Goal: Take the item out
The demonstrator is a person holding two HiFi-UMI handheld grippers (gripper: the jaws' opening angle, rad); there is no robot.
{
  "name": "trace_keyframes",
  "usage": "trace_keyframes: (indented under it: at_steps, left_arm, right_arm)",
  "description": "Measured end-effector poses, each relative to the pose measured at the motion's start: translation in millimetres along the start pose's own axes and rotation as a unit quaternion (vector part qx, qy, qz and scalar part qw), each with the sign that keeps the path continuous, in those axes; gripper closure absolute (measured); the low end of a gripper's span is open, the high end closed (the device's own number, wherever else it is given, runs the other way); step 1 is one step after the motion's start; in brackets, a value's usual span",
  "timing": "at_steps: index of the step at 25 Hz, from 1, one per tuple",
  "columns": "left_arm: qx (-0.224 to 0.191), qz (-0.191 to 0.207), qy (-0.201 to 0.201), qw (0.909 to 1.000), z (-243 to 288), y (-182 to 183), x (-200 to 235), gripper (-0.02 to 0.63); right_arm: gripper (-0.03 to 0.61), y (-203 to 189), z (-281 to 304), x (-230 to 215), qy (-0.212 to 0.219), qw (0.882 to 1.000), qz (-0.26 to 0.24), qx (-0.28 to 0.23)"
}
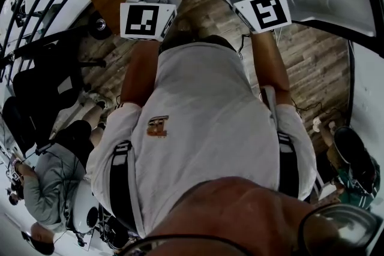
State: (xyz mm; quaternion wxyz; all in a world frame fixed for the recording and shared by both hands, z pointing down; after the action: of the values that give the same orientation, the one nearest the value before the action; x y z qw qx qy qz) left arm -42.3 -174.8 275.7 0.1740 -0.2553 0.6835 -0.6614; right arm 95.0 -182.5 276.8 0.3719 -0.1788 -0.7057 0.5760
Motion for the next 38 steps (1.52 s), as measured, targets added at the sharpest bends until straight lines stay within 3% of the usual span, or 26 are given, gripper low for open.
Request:
trace_keyframes:
  at_steps: [9,18,26,33,36,38]
  left_arm:
    - [0.002,-0.021,0.001,0.9998,9,-17,28,0.595]
    - [0.037,-0.123,0.021,0.9916,17,-56,54,0.595]
    - [0.064,-0.228,0.072,0.969,21,-90,74,0.594]
    - [0.081,-0.288,0.1,0.9488,35,-112,73,0.592]
    - [0.083,-0.326,0.119,0.9342,41,-121,72,0.583]
    - [0.082,-0.36,0.133,0.9197,46,-130,71,0.548]
  right_arm:
    - [0.545,-11,30,4,-0.013,1.0,-0.006,0.023]
    - [0.543,-46,52,7,-0.049,0.996,0.041,0.057]
    - [0.541,-88,54,-6,-0.084,0.983,0.143,0.083]
    - [0.541,-123,58,-25,-0.096,0.969,0.206,0.096]
    - [0.541,-136,62,-31,-0.093,0.964,0.226,0.104]
    - [0.541,-146,64,-35,-0.089,0.96,0.24,0.11]
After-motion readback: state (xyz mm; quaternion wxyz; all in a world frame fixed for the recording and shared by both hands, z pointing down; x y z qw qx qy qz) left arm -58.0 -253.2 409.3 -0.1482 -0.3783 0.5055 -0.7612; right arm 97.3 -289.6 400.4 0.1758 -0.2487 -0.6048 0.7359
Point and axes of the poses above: the fingertips, and each gripper's own axes: z forward along the fingers, x to its left, y out of its top, the point moved 7 cm from there along -z, backward along the fingers, and after that the axes turned 10 degrees about -z, right-handed, at the moved point
